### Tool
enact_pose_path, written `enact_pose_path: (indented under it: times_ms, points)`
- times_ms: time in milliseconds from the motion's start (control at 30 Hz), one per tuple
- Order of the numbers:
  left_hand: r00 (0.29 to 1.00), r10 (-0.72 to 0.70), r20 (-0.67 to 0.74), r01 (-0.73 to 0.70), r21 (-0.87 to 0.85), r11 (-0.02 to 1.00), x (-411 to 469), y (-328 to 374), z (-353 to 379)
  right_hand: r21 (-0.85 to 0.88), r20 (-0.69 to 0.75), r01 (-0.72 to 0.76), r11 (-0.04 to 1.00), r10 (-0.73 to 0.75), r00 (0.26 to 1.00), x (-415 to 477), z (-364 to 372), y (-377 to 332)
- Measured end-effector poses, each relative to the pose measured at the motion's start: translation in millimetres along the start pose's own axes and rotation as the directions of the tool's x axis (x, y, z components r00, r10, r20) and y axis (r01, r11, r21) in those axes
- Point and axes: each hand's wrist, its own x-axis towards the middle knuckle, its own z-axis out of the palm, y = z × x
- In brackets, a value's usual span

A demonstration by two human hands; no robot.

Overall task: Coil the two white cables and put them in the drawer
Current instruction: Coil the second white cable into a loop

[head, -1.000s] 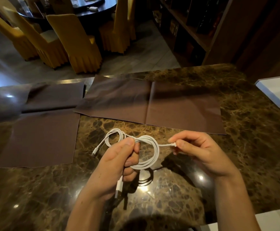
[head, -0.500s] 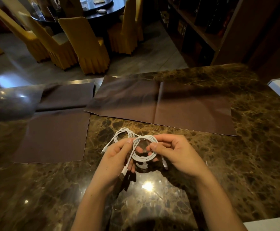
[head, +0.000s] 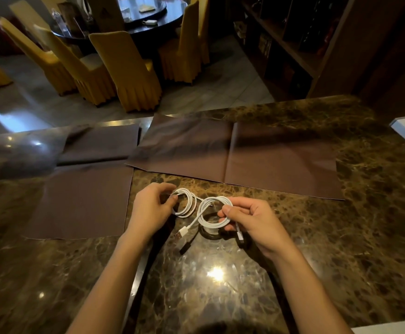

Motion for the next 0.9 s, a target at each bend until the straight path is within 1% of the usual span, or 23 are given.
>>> enact_pose_path:
  times_ms: [67,133,300,433,500,633,900]
  points:
    - [0.998,0.038,0.042,-0.043,0.13,0.991,10.5,-2.0,5.1,0.01,0.002,0.001,1.0,-0.001,1.0,1.3,-1.4,1.2]
    - [0.996,0.045,0.078,-0.06,0.202,0.978,18.1,-4.6,8.8,0.024,0.001,0.002,1.0,-0.002,1.0,3.2,-3.0,3.4]
    - [0.996,0.034,0.078,-0.053,0.261,0.964,24.6,-3.0,10.3,0.036,0.016,-0.001,0.999,0.0,1.0,5.8,-5.4,3.0]
    - [0.997,-0.027,0.074,0.014,0.18,0.984,22.3,0.8,9.3,0.024,0.019,-0.014,1.0,0.013,1.0,4.2,-3.7,1.8]
    - [0.998,-0.032,0.062,0.023,0.143,0.989,20.0,-0.3,7.3,0.012,0.017,-0.013,1.0,0.012,1.0,1.9,-1.9,1.2]
    - [0.999,-0.022,0.026,0.02,0.073,0.997,13.2,-3.7,-0.8,-0.036,-0.003,0.003,0.999,-0.003,1.0,-6.1,4.7,-2.5]
    - [0.999,0.015,-0.03,-0.019,-0.143,0.99,-8.9,-6.2,-24.6,-0.082,-0.04,0.051,0.995,-0.055,0.998,-26.3,18.2,-0.8]
